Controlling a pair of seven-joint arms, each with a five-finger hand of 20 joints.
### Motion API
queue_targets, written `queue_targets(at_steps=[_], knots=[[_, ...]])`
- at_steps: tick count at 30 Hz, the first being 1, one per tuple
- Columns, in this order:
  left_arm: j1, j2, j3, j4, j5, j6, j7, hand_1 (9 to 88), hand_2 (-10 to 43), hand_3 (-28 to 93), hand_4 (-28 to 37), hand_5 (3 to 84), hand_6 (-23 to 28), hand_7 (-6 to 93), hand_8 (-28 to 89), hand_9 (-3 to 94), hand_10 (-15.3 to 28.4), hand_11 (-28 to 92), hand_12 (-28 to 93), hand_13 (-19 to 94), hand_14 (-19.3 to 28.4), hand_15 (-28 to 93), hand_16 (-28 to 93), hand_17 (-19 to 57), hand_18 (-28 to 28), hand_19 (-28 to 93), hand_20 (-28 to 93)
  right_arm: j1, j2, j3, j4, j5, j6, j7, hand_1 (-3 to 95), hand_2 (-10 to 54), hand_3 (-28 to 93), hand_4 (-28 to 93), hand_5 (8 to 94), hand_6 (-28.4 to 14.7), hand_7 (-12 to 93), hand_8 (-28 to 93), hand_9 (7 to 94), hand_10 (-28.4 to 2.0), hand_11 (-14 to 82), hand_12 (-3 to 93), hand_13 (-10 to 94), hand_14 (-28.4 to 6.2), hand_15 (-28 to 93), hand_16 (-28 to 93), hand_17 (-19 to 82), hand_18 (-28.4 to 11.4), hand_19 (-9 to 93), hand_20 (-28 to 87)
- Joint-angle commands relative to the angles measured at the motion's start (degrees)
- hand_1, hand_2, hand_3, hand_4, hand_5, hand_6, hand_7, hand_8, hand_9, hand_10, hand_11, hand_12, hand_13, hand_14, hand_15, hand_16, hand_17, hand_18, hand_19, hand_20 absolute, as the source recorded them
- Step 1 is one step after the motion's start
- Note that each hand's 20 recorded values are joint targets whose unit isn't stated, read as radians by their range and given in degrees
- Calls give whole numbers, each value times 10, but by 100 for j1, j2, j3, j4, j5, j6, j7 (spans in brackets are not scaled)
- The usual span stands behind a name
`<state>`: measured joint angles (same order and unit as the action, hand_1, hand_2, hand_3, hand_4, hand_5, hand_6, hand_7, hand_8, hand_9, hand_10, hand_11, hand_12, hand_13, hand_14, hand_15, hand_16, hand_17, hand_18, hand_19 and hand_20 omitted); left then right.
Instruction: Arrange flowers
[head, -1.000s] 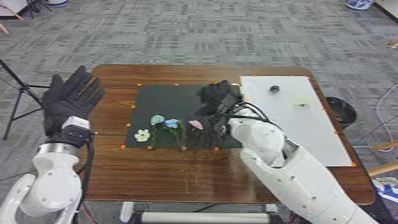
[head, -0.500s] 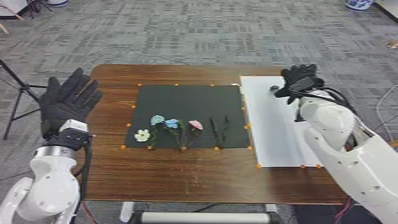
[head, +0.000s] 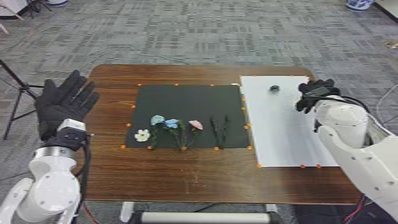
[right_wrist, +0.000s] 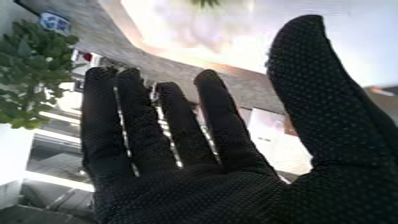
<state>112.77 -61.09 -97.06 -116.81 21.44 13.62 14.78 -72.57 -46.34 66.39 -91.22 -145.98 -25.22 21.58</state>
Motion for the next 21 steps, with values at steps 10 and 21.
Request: queue_targets(at_steps=[10, 21], knots=[[-2, -10, 41, -24, -155, -2, 40, 235, 164, 681, -283, 440, 92, 93, -83, 337, 140, 181, 71, 240, 156, 224, -44, -86, 152, 382, 81, 161, -14, -391, 682, -314, 1010, 102, 451, -95, 810, -282, 526, -4, 217, -148, 534, -90, 158, 112, 434, -106, 410, 132, 217, -185, 698, 220], [-11, -38, 47, -23, -129, -79, 19, 234, 164, 684, -283, 438, 92, 93, -83, 332, 143, 181, 73, 239, 156, 223, -43, -86, 152, 381, 81, 18, 28, -377, 678, -339, 1531, 131, 580, -95, 688, -283, 681, 22, 449, -27, 802, -68, 140, 438, 587, -58, 438, 412, 276, -182, 716, 329]])
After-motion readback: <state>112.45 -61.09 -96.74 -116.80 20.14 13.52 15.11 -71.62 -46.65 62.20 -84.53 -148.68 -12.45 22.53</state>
